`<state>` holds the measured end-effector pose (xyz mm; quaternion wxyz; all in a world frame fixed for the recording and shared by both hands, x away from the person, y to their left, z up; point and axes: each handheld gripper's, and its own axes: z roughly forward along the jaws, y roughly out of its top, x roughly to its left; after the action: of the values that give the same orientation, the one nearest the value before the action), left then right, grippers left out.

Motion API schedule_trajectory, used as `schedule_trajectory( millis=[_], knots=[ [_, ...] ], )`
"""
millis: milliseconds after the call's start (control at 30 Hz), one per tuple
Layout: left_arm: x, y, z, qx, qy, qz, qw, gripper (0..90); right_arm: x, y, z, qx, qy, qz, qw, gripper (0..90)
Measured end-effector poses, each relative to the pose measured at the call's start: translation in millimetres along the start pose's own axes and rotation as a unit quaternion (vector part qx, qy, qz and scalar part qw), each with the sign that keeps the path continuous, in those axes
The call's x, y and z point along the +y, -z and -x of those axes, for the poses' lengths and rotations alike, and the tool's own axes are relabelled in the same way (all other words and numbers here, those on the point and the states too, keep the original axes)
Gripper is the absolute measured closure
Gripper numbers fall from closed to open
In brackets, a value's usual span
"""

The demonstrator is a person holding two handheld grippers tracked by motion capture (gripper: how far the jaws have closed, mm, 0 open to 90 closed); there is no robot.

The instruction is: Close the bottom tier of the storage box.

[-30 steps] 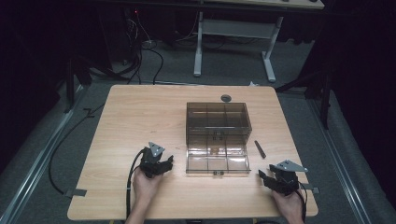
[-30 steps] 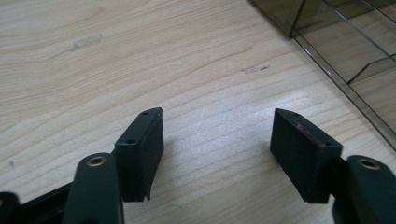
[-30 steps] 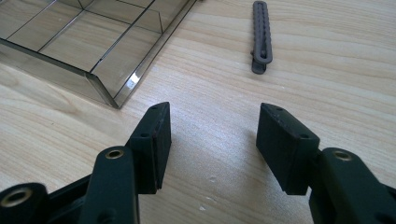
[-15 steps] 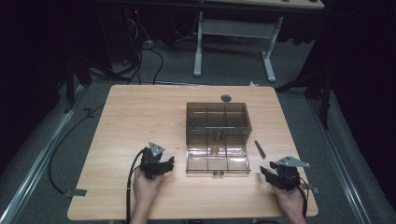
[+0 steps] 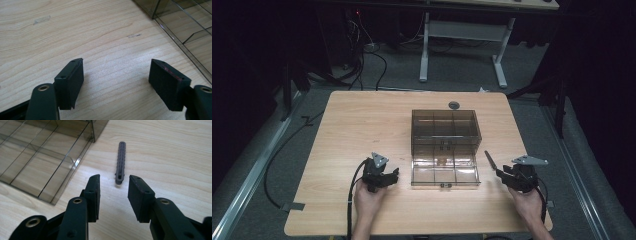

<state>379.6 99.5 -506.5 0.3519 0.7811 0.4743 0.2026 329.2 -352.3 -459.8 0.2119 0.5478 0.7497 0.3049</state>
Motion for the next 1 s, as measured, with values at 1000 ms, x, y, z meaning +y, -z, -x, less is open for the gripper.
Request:
schedule_trajectory(
  millis=[1000],
  knots=[
    [0.0, 0.0, 0.3, 0.000, -0.001, 0.000, 1.0000, 28.4, 44.9, -23.1, 8.9, -0.004, 0.023, -0.076, 0.9969, 63.8]
  ],
)
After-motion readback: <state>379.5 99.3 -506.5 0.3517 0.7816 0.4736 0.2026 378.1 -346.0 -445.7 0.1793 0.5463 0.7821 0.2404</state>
